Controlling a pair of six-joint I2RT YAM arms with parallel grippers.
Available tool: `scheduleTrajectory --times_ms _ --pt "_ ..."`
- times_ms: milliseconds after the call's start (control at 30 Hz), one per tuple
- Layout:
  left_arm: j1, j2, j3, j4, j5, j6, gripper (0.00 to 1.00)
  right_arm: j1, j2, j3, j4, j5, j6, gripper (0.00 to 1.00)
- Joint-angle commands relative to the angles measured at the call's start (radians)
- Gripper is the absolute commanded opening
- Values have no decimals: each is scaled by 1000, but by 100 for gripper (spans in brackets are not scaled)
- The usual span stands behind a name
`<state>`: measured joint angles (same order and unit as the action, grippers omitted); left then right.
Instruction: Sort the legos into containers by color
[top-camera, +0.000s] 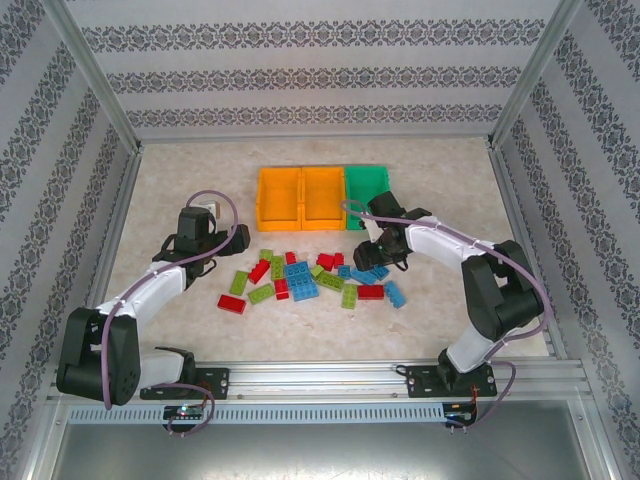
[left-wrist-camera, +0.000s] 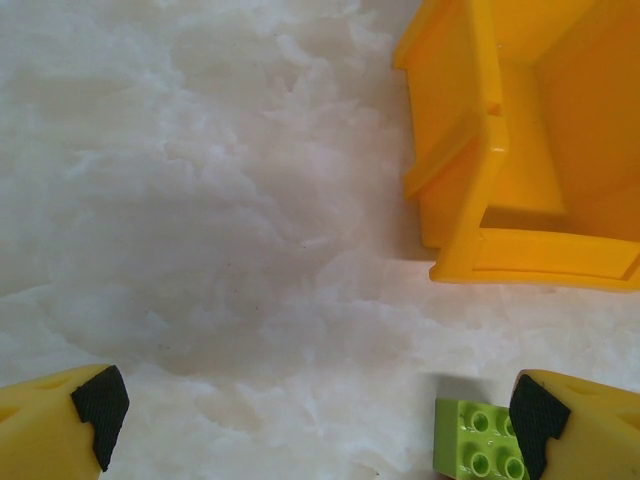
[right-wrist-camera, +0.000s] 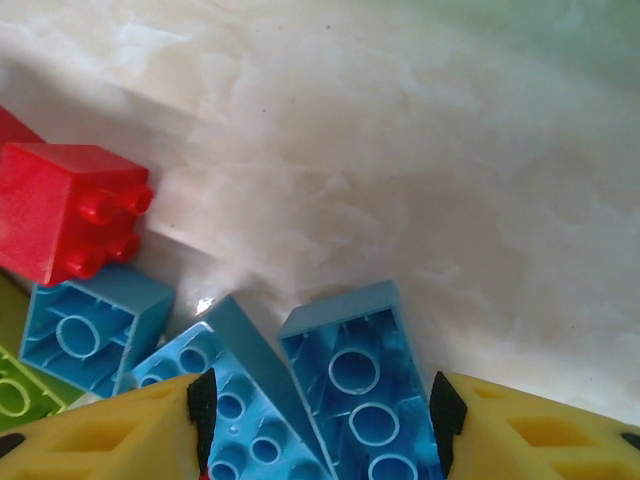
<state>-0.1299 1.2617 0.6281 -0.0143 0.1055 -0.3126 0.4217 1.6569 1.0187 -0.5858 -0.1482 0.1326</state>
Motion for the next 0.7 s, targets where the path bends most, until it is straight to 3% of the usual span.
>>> scheduleTrajectory --times_ms 0,667 --pt "-7 -31 -27 21 18 -30 100 5 25 12 8 44 36 59" --pt "-7 -20 -31 25 17 -32 100 -23 67 14 9 147 89 51"
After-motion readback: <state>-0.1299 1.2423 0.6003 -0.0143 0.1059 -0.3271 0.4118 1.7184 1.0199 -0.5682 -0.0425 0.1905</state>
